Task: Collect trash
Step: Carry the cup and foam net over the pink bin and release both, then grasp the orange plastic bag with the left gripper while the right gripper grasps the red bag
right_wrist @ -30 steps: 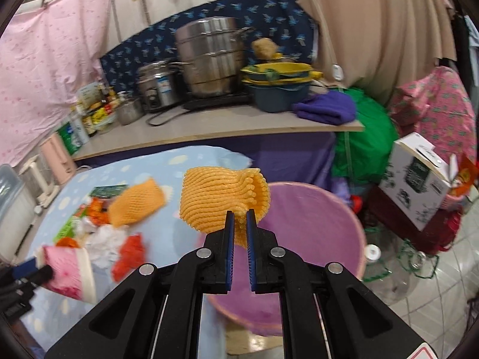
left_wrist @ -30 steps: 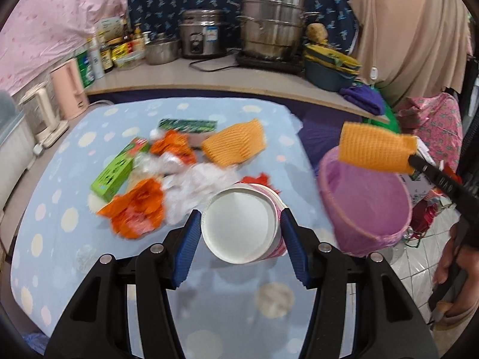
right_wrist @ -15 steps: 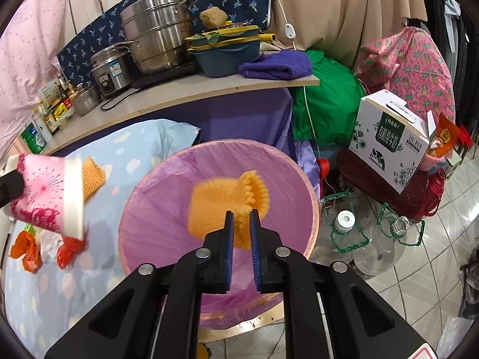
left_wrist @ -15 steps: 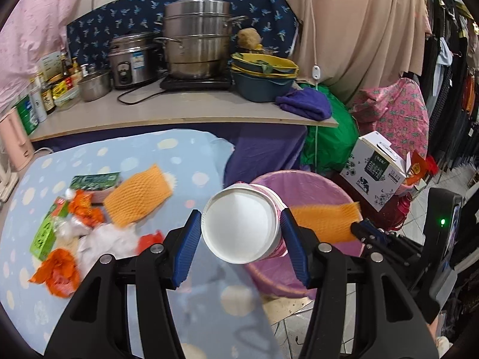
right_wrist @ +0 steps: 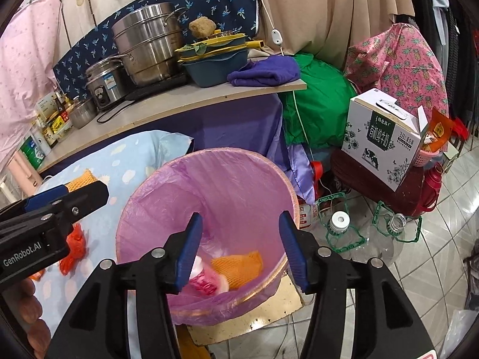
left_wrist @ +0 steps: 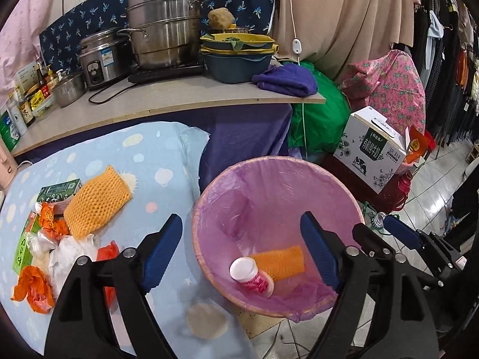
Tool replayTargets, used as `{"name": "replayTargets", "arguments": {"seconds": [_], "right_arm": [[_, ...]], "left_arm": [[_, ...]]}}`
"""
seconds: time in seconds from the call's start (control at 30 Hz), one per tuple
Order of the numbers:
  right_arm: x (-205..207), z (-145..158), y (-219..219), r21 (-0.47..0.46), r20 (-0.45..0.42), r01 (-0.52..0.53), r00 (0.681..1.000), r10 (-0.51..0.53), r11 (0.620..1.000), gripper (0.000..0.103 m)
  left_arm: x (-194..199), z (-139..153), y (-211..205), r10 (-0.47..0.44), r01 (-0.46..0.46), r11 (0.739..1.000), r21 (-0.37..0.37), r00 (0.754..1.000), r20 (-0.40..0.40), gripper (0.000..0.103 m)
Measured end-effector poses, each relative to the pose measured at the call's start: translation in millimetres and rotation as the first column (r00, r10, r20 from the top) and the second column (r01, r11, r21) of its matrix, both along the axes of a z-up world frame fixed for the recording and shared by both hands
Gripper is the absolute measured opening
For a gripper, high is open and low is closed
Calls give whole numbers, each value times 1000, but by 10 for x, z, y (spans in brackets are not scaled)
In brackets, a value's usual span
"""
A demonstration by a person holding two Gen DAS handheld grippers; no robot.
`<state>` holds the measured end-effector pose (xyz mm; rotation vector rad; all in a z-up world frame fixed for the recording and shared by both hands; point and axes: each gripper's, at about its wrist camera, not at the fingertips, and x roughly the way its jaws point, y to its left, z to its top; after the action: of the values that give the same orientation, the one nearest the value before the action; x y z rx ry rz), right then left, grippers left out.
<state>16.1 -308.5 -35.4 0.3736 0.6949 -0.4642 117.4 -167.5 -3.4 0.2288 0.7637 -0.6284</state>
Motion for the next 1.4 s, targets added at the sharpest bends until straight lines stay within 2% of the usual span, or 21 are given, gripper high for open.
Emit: {"name": "replayTargets", "arguments": {"seconds": [0.37,0.67,0.83,1.0,1.4], "right_arm": [[69,36,147,8,3,-37,999,37,999,55],[180,77,445,-3,-1,-99,995,99,995,56],[248,82,627,-10,-7,-140,990,139,990,56],[312,90,824,-17,-14,-182,983,182,983,56],[510,69,1350,-19,-43,-302,953,301,953,56]], "left_arm": [[89,10,318,93,-94,995,-18,995,-29,82],[144,-25,753,186,-187,982,-28,981,-54,82],[159,-50,1053,248,-252,967,-41,966,-73,84],[145,-58,1329,303,-305,952,-26,951,-59,88],[153,-138,1944,427,-427,904,12,902,-63,88]]}}
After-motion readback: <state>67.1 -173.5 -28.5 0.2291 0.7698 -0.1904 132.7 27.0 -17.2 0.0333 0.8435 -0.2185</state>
